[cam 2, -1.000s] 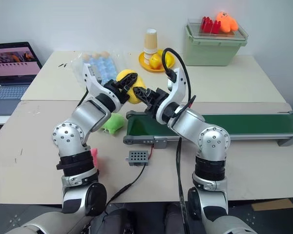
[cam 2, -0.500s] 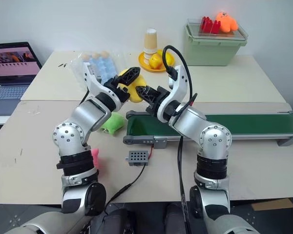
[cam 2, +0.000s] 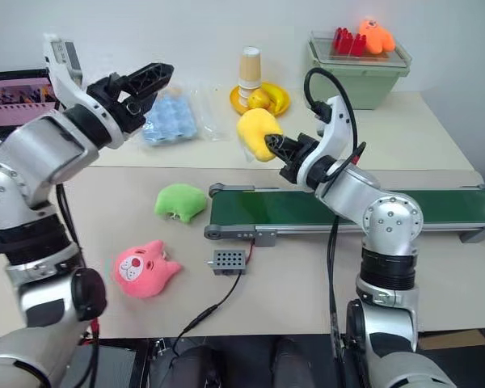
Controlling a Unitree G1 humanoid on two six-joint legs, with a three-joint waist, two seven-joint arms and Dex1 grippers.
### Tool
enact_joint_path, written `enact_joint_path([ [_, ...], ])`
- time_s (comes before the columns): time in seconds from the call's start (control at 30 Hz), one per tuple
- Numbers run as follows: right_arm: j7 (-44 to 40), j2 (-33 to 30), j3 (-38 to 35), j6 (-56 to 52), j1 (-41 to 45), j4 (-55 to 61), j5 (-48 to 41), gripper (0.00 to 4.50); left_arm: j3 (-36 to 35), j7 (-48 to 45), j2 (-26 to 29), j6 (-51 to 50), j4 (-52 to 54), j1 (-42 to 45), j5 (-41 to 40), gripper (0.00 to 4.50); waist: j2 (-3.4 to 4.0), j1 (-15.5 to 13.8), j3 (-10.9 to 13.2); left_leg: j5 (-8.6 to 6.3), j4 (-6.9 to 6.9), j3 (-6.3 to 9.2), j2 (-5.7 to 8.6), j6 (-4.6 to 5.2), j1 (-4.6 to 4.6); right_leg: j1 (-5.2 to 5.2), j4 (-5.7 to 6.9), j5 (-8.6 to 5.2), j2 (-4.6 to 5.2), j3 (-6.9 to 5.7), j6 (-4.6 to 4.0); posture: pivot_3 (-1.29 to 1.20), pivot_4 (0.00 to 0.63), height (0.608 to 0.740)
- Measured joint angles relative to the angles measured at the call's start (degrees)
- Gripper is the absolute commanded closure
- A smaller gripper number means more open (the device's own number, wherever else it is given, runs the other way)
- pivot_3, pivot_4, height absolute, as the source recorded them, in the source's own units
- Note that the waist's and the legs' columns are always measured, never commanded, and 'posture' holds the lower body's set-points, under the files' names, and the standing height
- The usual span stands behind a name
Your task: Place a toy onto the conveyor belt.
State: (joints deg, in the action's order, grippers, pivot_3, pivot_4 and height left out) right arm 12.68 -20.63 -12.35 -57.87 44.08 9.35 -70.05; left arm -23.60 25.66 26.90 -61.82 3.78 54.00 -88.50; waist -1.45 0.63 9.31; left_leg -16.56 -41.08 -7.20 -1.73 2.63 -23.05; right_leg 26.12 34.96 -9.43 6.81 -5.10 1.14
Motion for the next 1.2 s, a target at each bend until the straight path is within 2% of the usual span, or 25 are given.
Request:
enact_joint_path([
  [0.1,-2.73,-3.03,0.74,-0.5,0.06,0.03,1.63,4.5,2.64,-3.63,4.24,-3.05,-0.24,0.13,-0.97,0.49,0.01,0.02,0.02,0.01,0.03,-0.03,0.02,-0.02,-0.01,0.02,0.0,0.0,-0.01,-0.01,0.0,0.0,0.15,0.734],
  [0.23,-10.74,-12.86,4.42,-0.49,0.91,1.48,10.18,4.5,6.82,-13.63,13.19,-8.85,-0.13,2.08,-0.45,0.49,0.03,0.08,0.03,0.01,0.11,-0.11,0.02,-0.02,0.04,0.04,-0.04,-0.03,-0.01,0.01,0.03,0.0,0.15,0.734],
  [0.3,-16.79,-19.39,9.87,1.99,0.95,3.92,17.49,4.5,8.69,-19.39,16.86,-11.02,0.32,2.36,0.91,0.49,0.07,0.13,0.05,0.02,0.19,-0.21,0.02,-0.05,0.12,0.04,-0.03,-0.06,-0.01,0.07,0.06,0.0,0.15,0.734],
  [0.4,-29.9,-31.96,20.37,12.94,0.41,9.28,33.54,4.5,12.52,-32.02,25.01,-13.89,3.42,1.59,5.52,0.49,0.06,0.19,0.11,0.02,0.26,-0.35,0.02,-0.1,0.15,0.09,0.0,-0.18,-0.02,0.12,0.18,0.0,0.15,0.734],
  [0.5,-40.46,-38.37,27.41,26.95,-0.65,11.67,47.97,4.5,16.89,-46.91,33.76,-13.42,8.36,-1.2,12.45,0.49,0.06,0.56,0.11,-0.01,0.38,-0.69,0.01,-0.18,0.31,0.09,0.01,-0.47,-0.04,0.25,0.56,0.0,0.15,0.734],
  [0.57,-44.84,-39.18,30.61,36.1,-2.7,11.5,56.13,4.5,20.51,-55.77,37.78,-11.07,10.42,-3.82,18.01,0.49,0.05,0.44,0.12,0.02,0.35,-0.84,0.0,-0.28,0.36,0.09,-0.03,-0.54,-0.04,0.26,0.51,0.0,0.15,0.734],
  [0.7,-48.25,-38.52,34.11,49.83,-6.98,9.83,67.78,4.5,24.8,-65.34,40.68,-5.68,11.31,-6.7,27.82,0.49,0.02,-0.13,0.14,0.09,0.3,-0.87,-0.06,-0.38,0.37,0.13,0.01,-0.66,-0.03,0.28,0.32,0.0,0.15,0.734],
  [0.93,-48.68,-32.53,33.99,62.17,-10.6,5.86,78.15,4.5,25.67,-71.28,40.62,-2.4,11.32,-6.73,36.58,0.49,0.0,0.0,0.15,0.08,0.26,-0.81,-0.09,-0.35,0.25,0.16,0.02,-0.63,-0.08,0.23,0.23,0.0,0.15,0.734],
  [1.2,-47.47,-26.84,32.45,66.87,-11.83,2.47,83.28,4.5,25.69,-74.33,40.61,-2.44,14.49,-7.08,39.55,0.49,-0.02,0.03,0.16,0.08,0.17,-0.76,-0.13,-0.34,0.26,0.15,0.05,-0.67,-0.11,0.25,0.29,0.0,0.15,0.734],
])
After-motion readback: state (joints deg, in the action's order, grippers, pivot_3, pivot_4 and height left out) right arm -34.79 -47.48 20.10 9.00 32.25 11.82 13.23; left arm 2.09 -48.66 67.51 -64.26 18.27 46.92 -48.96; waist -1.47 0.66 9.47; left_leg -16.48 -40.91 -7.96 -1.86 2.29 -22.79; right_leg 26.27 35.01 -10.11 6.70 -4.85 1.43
